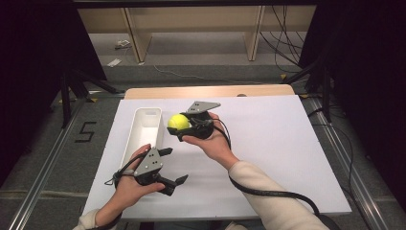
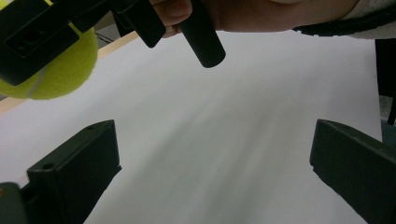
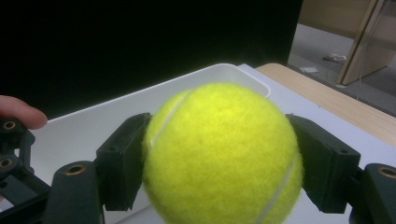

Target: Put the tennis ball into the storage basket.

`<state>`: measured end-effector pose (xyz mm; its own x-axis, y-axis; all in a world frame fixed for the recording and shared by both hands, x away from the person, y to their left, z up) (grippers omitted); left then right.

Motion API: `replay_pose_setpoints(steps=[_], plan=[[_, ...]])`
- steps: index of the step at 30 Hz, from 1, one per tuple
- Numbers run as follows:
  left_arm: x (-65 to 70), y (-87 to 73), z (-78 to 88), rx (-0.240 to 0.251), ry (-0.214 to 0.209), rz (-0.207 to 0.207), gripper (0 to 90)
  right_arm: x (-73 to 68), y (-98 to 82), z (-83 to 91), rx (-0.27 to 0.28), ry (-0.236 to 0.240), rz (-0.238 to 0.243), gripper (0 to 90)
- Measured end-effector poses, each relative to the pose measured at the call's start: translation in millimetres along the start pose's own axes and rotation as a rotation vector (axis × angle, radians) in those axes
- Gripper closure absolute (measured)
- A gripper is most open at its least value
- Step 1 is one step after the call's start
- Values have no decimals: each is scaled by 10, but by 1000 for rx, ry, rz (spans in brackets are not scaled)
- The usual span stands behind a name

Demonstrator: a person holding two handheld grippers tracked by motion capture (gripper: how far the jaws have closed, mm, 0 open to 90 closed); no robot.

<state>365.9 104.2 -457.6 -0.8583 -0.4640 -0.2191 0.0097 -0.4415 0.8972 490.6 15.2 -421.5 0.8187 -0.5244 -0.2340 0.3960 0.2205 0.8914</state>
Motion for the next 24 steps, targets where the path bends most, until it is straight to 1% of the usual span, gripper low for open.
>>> replay_pose_setpoints(steps=[9, 24], plan=[[1, 1, 0, 0, 1, 0, 10, -20, 22, -26, 2, 4, 4, 266], [5, 1, -1, 1, -2, 0, 10, -28, 28, -81, -13, 9, 3, 266]])
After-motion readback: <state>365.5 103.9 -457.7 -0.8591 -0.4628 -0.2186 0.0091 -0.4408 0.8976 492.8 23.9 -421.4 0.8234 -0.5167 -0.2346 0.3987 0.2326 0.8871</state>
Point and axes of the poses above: each handheld gripper's, and its own axes: z roughly backward along the jaws, y roughly out of its top, x roughly to its right, the point moved 6 cm from there along -z, roughly forward along the jaws, and after that the axes turned 10 degrees about -z, right-handed, at the moved point
